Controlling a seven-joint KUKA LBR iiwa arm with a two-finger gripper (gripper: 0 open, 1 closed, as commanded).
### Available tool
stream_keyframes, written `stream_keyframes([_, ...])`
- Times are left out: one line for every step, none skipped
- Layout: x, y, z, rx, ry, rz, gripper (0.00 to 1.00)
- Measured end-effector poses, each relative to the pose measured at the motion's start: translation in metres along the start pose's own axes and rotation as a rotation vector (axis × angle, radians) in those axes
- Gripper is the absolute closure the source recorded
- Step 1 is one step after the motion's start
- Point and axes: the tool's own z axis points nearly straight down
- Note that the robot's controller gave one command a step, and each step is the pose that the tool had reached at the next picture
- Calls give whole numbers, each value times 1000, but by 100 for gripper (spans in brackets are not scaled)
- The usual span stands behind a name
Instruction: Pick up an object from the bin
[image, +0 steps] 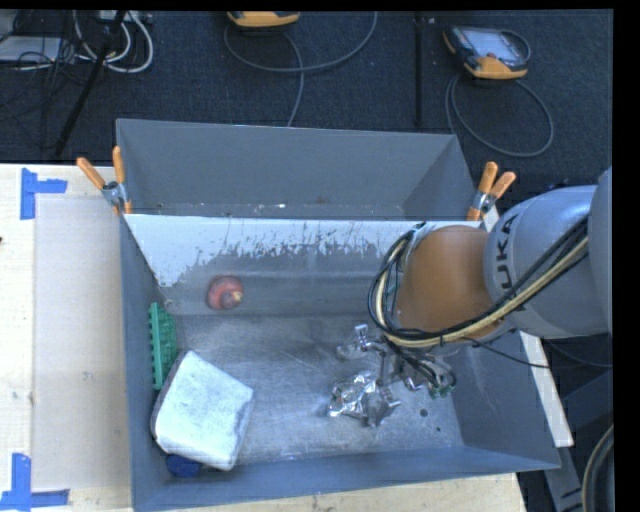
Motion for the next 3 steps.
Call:
stream_keyframes([-2,-1,-2,-1,-3,-1,100])
stream_keyframes([-7,15,-102,-4,5,-64,100])
stream_keyframes([-10,10,-201,-2,3,-63,100])
